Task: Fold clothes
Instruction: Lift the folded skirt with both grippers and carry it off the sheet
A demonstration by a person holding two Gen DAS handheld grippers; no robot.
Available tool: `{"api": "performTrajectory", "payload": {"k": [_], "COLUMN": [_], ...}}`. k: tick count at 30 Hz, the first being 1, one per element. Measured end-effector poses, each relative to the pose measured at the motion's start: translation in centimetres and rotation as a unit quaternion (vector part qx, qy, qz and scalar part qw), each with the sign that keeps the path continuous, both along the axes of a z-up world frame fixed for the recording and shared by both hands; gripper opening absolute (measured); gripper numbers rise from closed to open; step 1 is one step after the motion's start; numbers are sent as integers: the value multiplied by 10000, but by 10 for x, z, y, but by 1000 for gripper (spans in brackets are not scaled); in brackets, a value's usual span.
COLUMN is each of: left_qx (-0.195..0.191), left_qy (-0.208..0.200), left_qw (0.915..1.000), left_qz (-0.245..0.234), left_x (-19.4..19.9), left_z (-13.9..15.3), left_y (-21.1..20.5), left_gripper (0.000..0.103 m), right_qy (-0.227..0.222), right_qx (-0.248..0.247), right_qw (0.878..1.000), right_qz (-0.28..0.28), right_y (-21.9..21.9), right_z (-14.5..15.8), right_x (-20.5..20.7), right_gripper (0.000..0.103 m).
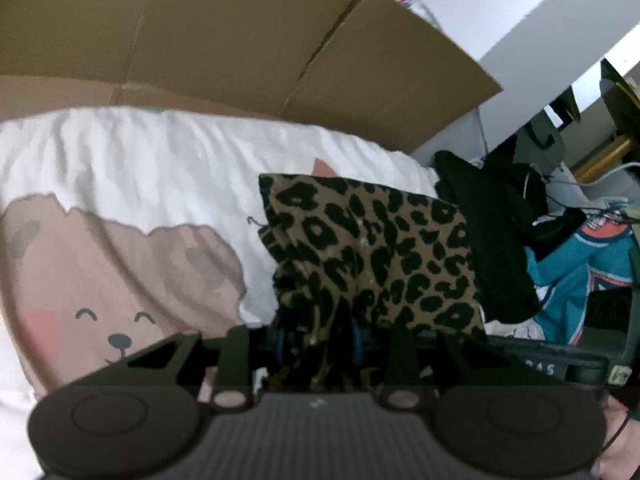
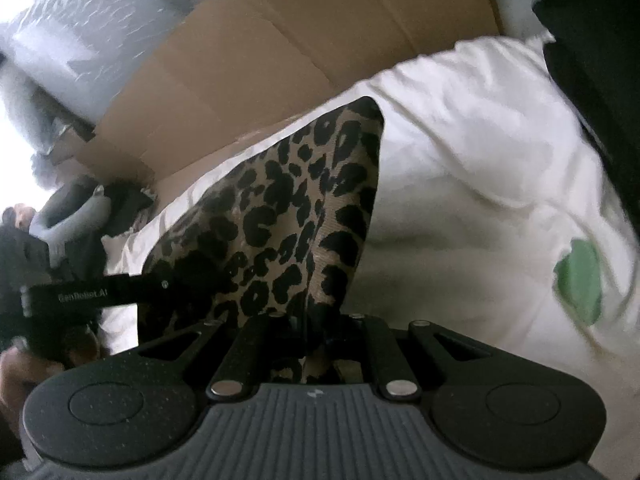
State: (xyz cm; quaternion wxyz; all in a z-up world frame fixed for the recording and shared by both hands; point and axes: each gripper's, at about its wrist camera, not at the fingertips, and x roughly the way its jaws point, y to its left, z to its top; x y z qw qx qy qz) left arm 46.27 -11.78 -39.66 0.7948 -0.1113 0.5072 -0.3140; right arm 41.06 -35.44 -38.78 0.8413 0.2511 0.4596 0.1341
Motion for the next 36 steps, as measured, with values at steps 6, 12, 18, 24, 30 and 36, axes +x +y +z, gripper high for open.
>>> {"api": "performTrajectory", "payload": {"k": [6, 12, 18, 24, 30, 36], "left_qx": [-3, -38, -63, -211, -496, -780], "left_qy": [-163, -571, -889, -1062, -1102, -1020], "left_qw": [9998, 9983, 9958, 9939, 9925, 9917], "left_qz": [106, 148, 230, 227, 186, 56], "left_x": [-9, -22, -34, -40, -48, -58], "left_z": [23, 60, 94, 116, 121, 122], "left_y": [-7, -17, -29, -59, -95, -139], "left_gripper": [30, 30, 29, 29, 29, 29], "right_qy": [-264, -727, -1156, -1537, -1663, -1759], "right_qx": [-113, -214, -184, -239, -470, -764], "right_qw": [9996, 9971, 9931, 9876, 9833, 9772], "right_qz": [20, -18, -31, -221, -568, -914], "right_y": [-4, -11, -28, -58, -94, -130], "right_z": [22, 49, 80, 104, 118, 131], "right_x": [-7, -19, -25, -36, -55, -77], "right_gripper": [5, 5, 5, 5, 5, 5]}}
